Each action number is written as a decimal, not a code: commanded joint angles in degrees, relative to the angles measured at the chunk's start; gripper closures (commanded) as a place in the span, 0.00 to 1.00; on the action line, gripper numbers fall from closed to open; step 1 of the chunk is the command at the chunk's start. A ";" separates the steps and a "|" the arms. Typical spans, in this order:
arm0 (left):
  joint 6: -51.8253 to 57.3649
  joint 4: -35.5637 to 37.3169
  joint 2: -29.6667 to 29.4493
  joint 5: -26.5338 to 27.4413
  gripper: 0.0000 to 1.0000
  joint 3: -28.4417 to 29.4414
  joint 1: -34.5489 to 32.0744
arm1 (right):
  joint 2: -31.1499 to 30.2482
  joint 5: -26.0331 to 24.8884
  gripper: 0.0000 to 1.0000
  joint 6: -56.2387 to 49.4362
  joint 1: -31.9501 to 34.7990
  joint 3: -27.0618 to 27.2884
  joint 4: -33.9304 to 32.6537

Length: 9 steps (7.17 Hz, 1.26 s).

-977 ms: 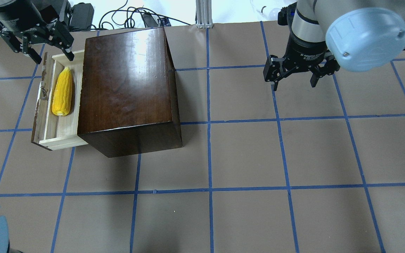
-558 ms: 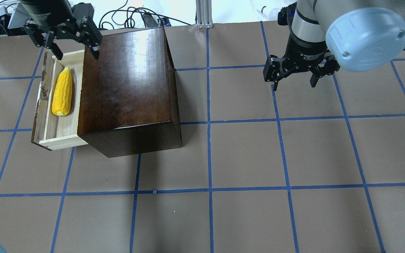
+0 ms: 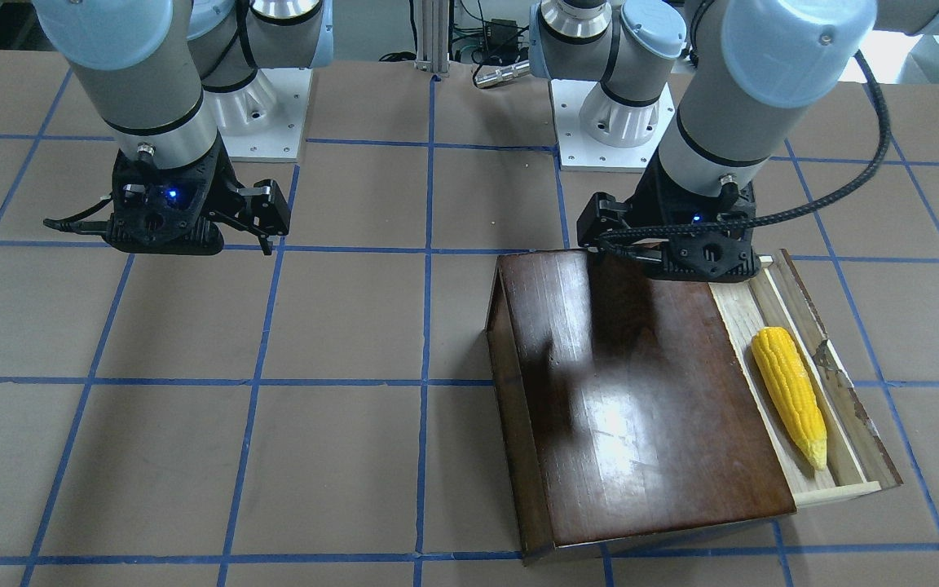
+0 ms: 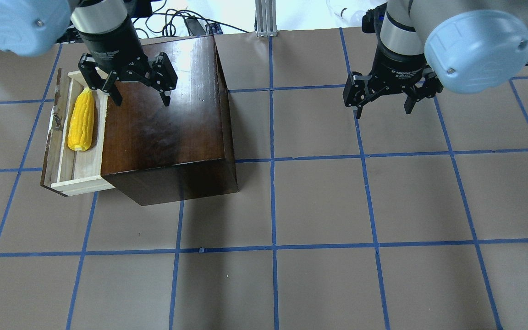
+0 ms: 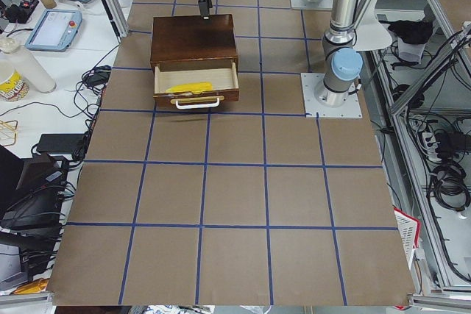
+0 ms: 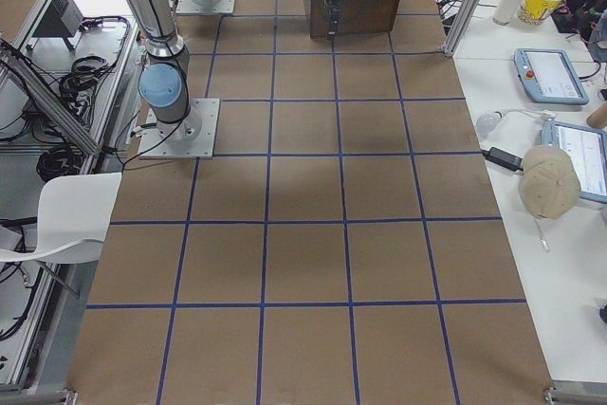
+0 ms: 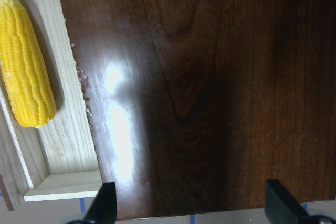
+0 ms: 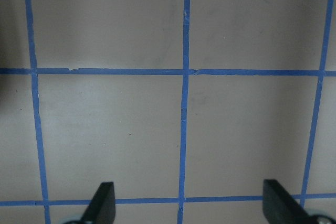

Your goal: Open drawer and put corn inside

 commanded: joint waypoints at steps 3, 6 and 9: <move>0.92 4.37 5.21 0.23 0.00 -8.11 0.68 | 0.00 -0.09 0.00 0.00 0.00 0.00 -0.08; 2.41 4.46 6.54 -0.29 0.00 -8.91 2.97 | 0.00 -0.18 0.00 0.00 0.00 0.00 0.01; 2.41 4.37 6.98 -0.38 0.00 -9.35 2.97 | -0.09 -0.18 0.00 0.00 0.00 0.00 0.01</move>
